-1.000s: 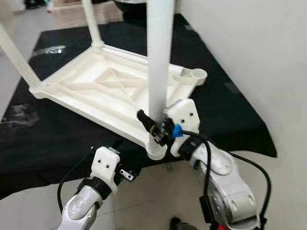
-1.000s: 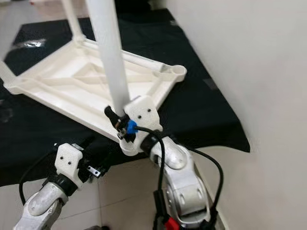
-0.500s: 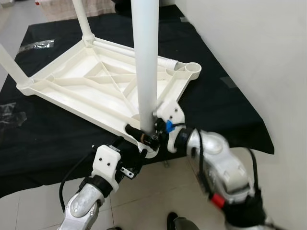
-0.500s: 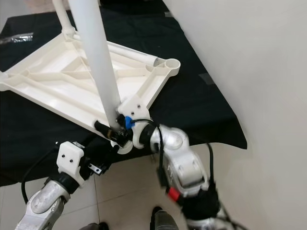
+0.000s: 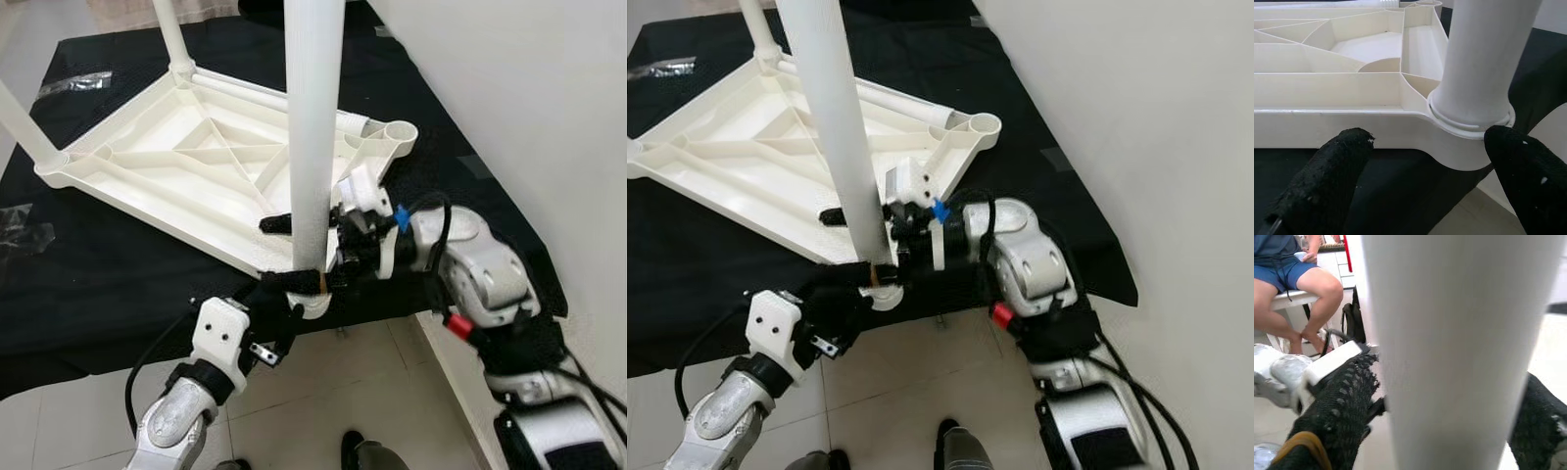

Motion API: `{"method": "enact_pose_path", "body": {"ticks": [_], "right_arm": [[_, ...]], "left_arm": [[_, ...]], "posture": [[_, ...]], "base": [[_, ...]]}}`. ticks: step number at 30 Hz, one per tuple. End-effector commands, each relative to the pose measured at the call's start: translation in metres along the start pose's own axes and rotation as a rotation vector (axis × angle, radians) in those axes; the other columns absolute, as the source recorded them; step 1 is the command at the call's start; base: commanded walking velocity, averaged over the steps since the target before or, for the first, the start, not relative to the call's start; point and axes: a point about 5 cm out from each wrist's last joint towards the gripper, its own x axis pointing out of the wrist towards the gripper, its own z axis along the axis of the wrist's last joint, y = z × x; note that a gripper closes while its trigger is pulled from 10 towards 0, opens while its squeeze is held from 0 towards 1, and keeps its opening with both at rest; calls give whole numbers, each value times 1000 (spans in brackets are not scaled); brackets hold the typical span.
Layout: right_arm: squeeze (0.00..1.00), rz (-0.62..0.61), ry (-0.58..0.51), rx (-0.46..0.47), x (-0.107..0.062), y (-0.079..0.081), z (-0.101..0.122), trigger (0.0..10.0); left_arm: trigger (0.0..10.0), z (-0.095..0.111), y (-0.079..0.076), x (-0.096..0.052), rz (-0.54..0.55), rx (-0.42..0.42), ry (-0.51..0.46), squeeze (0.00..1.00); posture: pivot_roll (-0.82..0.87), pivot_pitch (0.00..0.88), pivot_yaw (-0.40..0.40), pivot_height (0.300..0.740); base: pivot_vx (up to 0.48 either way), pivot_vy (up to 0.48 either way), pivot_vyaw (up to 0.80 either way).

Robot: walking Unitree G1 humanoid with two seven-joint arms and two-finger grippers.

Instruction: Building children table

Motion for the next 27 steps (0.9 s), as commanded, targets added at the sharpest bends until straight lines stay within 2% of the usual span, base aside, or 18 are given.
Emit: {"method": "enact_pose_path", "body": {"ticks": [1,12,13,14,16,18,19,20,21,23,24,25,26,27], "right_arm": [[0,31,-15,-8,2,-1,0,0],[0,63,-5,19,-11,-4,-7,0],[0,-2,24,23,-15,-5,-13,0],[0,-2,24,23,-15,-5,-13,0],[0,-214,144,35,-16,-8,-32,0],[0,-214,144,35,-16,-8,-32,0],[0,-466,261,127,-13,-8,-56,0],[0,-732,372,166,-9,8,-81,0],[0,-879,402,273,0,34,-97,0],[0,-879,402,273,0,34,-97,0],[0,-953,411,340,9,54,-103,0],[0,-960,392,374,17,62,-101,0],[0,-960,392,374,17,62,-101,0],[0,-943,361,379,26,59,-94,0]], "left_arm": [[10000,-2,-2,-5,-5,1,19,0],[10000,-2,-4,-9,-16,-9,29,0],[10000,-2,-4,-10,-19,-11,31,0],[10000,-2,-4,-10,-19,-11,31,0],[10000,-3,-5,-11,-21,-14,32,0],[10000,-3,-5,-11,-21,-14,32,0],[10000,-3,-5,-11,-19,-13,32,0],[10000,-2,-4,-11,-13,-13,30,0],[10000,-1,-3,-10,-8,-13,28,0],[10000,-1,-3,-10,-8,-13,28,0],[10000,-1,-3,-10,-9,-14,27,0],[10000,-1,-2,-8,-13,-15,25,0],[10000,-1,-2,-8,-13,-15,25,0],[10000,-1,-3,-5,-28,-18,22,0]], "posture": [[73,248,-13,740],[68,251,4,740],[65,251,-2,740],[65,251,-2,740],[53,253,-11,740],[53,253,-11,740],[47,255,-18,740],[30,263,-15,740],[31,275,-4,740],[31,275,-4,740],[18,273,3,740],[-1,268,15,740],[-1,268,15,740],[-10,263,14,740]], "base": [[0,0,0],[0,0,0],[0,0,0],[0,0,0],[0,0,0],[0,0,0],[0,0,0],[0,0,0],[0,0,0],[0,0,0],[0,0,0],[0,0,0],[0,0,0],[0,0,0]]}}
